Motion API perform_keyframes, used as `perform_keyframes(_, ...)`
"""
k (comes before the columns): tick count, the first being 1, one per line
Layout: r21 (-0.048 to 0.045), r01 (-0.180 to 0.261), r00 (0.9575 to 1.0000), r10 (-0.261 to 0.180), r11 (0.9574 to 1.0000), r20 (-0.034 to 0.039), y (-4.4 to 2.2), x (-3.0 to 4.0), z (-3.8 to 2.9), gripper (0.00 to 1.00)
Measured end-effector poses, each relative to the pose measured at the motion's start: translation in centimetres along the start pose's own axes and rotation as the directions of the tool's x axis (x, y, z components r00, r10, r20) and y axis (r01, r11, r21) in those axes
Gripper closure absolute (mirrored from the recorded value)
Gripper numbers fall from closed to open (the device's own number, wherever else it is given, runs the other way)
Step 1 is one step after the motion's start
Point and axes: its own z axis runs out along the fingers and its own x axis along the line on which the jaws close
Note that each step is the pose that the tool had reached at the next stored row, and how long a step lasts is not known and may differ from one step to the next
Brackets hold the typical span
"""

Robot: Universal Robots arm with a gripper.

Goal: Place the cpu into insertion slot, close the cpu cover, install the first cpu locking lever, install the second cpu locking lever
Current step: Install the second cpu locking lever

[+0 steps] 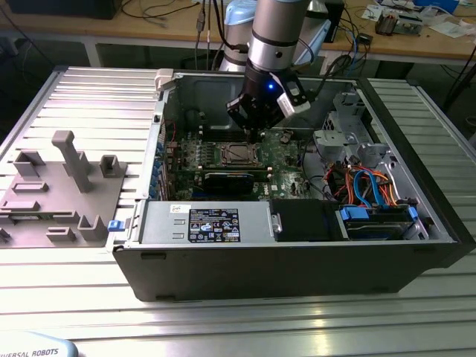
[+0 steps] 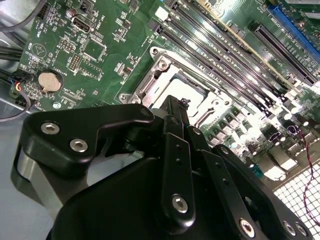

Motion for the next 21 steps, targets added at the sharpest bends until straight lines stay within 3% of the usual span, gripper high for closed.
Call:
perform_keyframes(6,-0.0001,0.0,1.0,0.0,1.0,0.0,-1.13,0.12,0.0,0.89)
perform_keyframes(8,-0.0023,0.0,1.0,0.0,1.0,0.0002,-1.72,0.18,0.01,0.89)
perform_keyframes(10,-0.0104,0.0,1.0,0.0,0.9999,0.001,-2.3,0.24,0.03,0.89)
perform_keyframes(11,-0.0162,0.001,1.0,-0.001,0.9999,0.0016,-2.5,0.26,0.03,0.89)
perform_keyframes(15,-0.0693,0.004,1.0,-0.004,0.9976,0.0072,-3.18,0.32,0.06,0.89)
perform_keyframes(16,-0.0884,0.006,0.9999,-0.005,0.9961,0.0092,-3.46,0.35,0.08,0.89)
perform_keyframes(19,-0.1083,0.007,0.9999,-0.006,0.9941,0.0113,-3.98,0.4,0.1,0.89)
perform_keyframes(21,-0.1136,0.007,0.9999,-0.006,0.9935,0.012,-4.26,0.43,0.11,0.89)
